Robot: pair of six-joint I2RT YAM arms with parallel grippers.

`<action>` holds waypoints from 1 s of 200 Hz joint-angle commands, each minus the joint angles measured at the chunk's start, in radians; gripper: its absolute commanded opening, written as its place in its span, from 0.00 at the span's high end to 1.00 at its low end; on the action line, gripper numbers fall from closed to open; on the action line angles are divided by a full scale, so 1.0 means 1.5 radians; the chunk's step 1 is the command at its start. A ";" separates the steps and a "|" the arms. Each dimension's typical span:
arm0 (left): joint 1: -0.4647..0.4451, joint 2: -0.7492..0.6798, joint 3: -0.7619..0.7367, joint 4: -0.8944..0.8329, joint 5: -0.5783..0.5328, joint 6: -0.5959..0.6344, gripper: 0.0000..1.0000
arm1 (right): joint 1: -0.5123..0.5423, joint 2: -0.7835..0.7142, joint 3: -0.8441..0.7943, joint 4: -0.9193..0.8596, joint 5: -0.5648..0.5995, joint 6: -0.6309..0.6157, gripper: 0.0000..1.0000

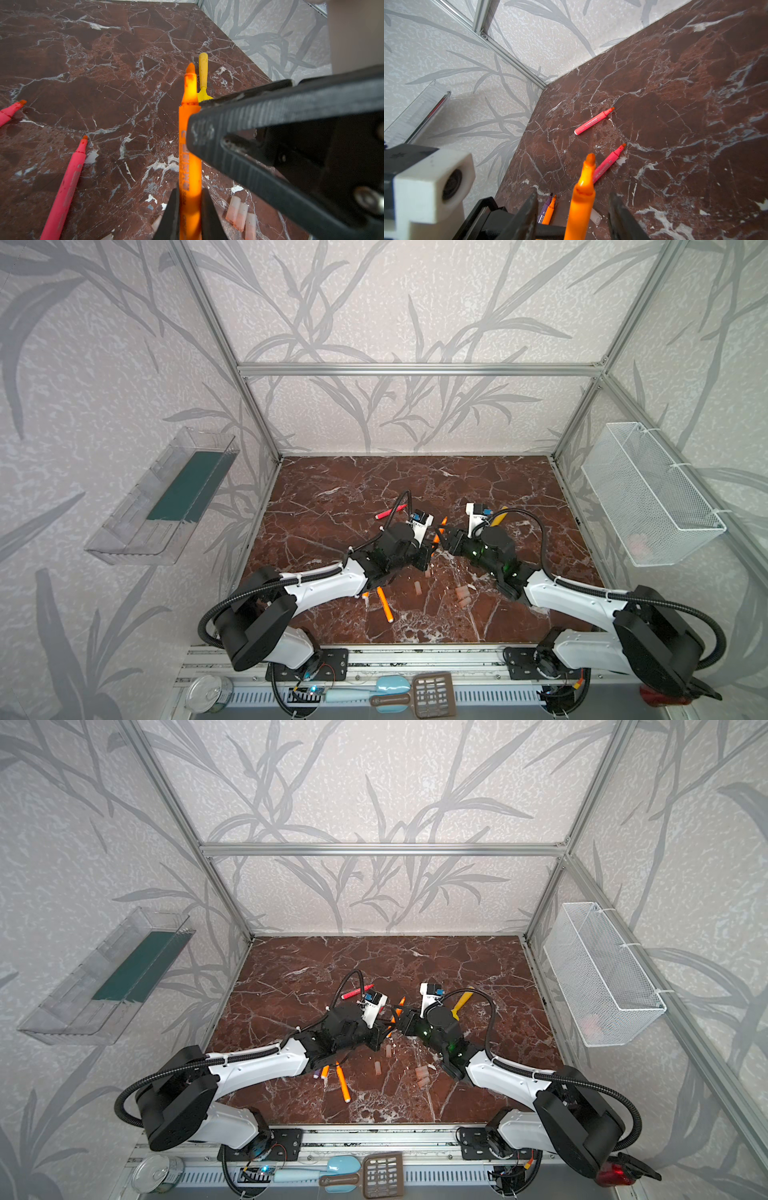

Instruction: Insert the pens into the pen caps

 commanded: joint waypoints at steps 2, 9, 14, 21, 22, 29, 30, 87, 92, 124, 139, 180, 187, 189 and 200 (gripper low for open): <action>-0.005 -0.007 -0.005 0.020 0.020 0.013 1.00 | 0.005 0.015 0.022 0.027 -0.005 0.009 0.49; -0.006 -0.007 -0.005 0.021 0.021 0.013 1.00 | 0.004 0.020 0.024 0.027 -0.006 0.011 0.51; -0.006 -0.006 -0.005 0.022 0.022 0.013 1.00 | 0.005 0.022 0.025 0.028 -0.006 0.010 0.53; -0.006 -0.004 -0.005 0.022 0.025 0.013 1.00 | 0.004 0.024 0.026 0.029 -0.007 0.010 0.56; -0.006 -0.004 -0.004 0.022 0.025 0.013 1.00 | 0.004 0.024 0.026 0.029 -0.007 0.010 0.56; -0.007 -0.003 -0.003 0.022 0.026 0.013 1.00 | 0.005 0.026 0.028 0.028 -0.008 0.011 0.59; -0.007 -0.003 -0.004 0.022 0.026 0.013 1.00 | 0.005 0.026 0.027 0.028 -0.008 0.011 0.59; -0.007 0.008 -0.007 0.044 0.023 0.012 0.94 | 0.009 0.019 0.023 0.030 -0.010 0.013 0.90; -0.007 0.010 -0.008 0.049 0.023 0.011 0.92 | 0.011 0.018 0.023 0.031 -0.011 0.014 0.92; -0.007 0.017 -0.009 0.052 0.016 0.009 0.80 | 0.022 0.010 0.016 0.043 -0.006 0.018 0.99; -0.007 0.018 -0.009 0.053 0.014 0.009 0.74 | 0.028 0.006 0.011 0.051 -0.004 0.024 1.00; -0.007 0.023 -0.012 0.063 0.007 0.007 0.63 | 0.045 -0.009 -0.005 0.074 0.012 0.032 1.00; -0.007 0.022 -0.013 0.064 0.006 0.007 0.63 | 0.047 -0.010 -0.007 0.074 0.015 0.032 1.00; -0.007 0.022 -0.013 0.065 0.005 0.007 0.63 | 0.047 -0.010 -0.007 0.074 0.015 0.032 1.00; -0.007 0.021 -0.014 0.067 0.003 0.006 0.64 | 0.050 -0.012 -0.008 0.074 0.018 0.033 1.00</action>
